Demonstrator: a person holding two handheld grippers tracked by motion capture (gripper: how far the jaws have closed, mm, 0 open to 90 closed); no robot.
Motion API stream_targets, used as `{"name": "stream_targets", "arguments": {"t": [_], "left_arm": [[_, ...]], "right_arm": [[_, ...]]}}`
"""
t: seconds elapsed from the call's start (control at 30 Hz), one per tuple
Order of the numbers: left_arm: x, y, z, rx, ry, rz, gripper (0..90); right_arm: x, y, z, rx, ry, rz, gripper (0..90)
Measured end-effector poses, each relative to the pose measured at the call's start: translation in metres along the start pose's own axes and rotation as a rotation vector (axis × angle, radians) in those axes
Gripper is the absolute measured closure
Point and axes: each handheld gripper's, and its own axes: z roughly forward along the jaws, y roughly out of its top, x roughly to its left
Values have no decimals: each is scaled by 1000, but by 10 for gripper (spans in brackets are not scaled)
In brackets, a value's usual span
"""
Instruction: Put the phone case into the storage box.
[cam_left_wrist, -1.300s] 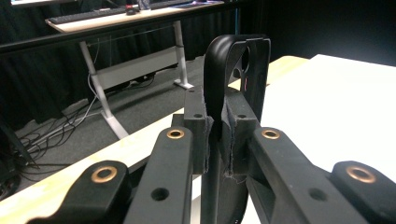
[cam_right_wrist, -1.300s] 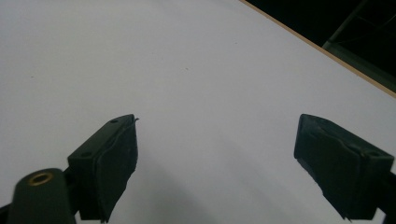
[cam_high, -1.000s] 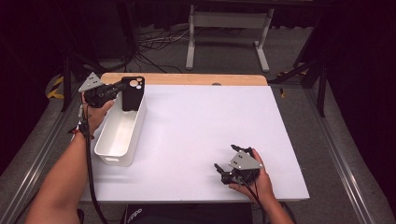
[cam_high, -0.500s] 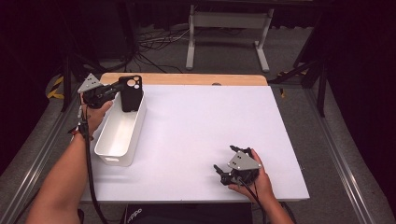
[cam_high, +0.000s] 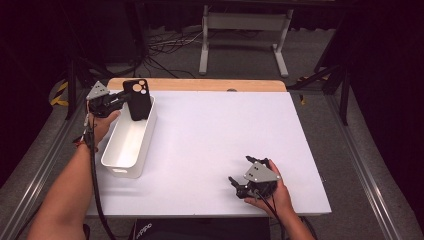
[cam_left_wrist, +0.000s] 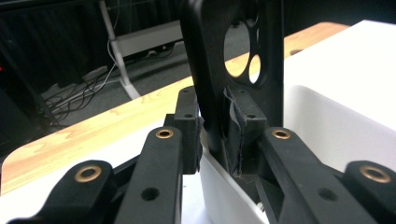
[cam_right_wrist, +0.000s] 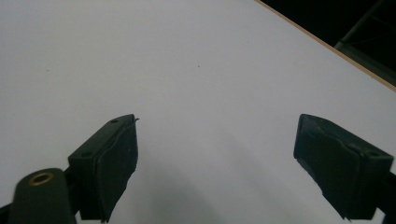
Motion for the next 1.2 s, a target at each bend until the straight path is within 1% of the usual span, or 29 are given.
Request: {"name": "stream_targets", "arguments": {"t": [0.07,0.1,0.13,0.23,0.33,0.4,0.47,0.57,0.7,0.8,0.83,0.9,0.97,1.0,1.03,1.07,1.1,1.13,1.17,1.2], "left_arm": [[1,-1,0,0,2,-4,755],[0,-1,2,14,10,-9,739],[0,-1,2,14,10,-9,725],[0,-2,2,25,8,-6,725],[0,-2,3,14,16,-9,718],[0,-2,3,17,15,-8,710],[0,-2,3,18,18,-7,684],[0,-2,3,14,21,-20,641],[0,-1,1,9,39,-18,571],[-2,2,-4,-17,65,-20,562],[-2,2,-4,-17,65,-20,561],[-4,4,-7,-25,79,-19,526],[-4,5,-9,-27,84,-18,510],[-4,6,-11,-34,96,-18,506],[-4,6,-11,-34,96,-18,499],[-4,6,-12,-44,105,-23,499],[-3,6,-14,-44,107,-30,467],[-3,7,-15,-51,109,-34,455],[-4,8,-16,-46,122,-35,455],[-4,8,-17,-41,133,-38,422]], "right_arm": [[0,0,0,-1,1,0,146],[0,0,0,-1,-2,-1,146],[0,0,0,-1,-2,-1,146],[-1,0,-1,-3,-4,3,146],[-1,0,-1,-3,-5,3,146],[-1,0,-1,-3,-6,1,146],[0,0,-1,-4,-7,1,146],[-1,0,-1,-3,-15,0,146],[-1,0,-2,-8,-20,1,147],[-1,0,-2,-9,-18,-2,148],[-1,0,-2,-9,-18,-4,148],[0,0,-2,-8,-16,-6,148],[0,1,-2,-9,-13,-11,149],[1,1,-2,-10,-14,-10,148],[1,1,-2,-12,-12,-15,148],[1,1,-2,-12,-12,-15,148],[1,2,-2,-14,-10,-16,149],[1,2,-2,-14,-9,-16,148],[1,2,-2,-14,-9,-16,148],[1,2,-2,-15,-8,-15,148]]}}
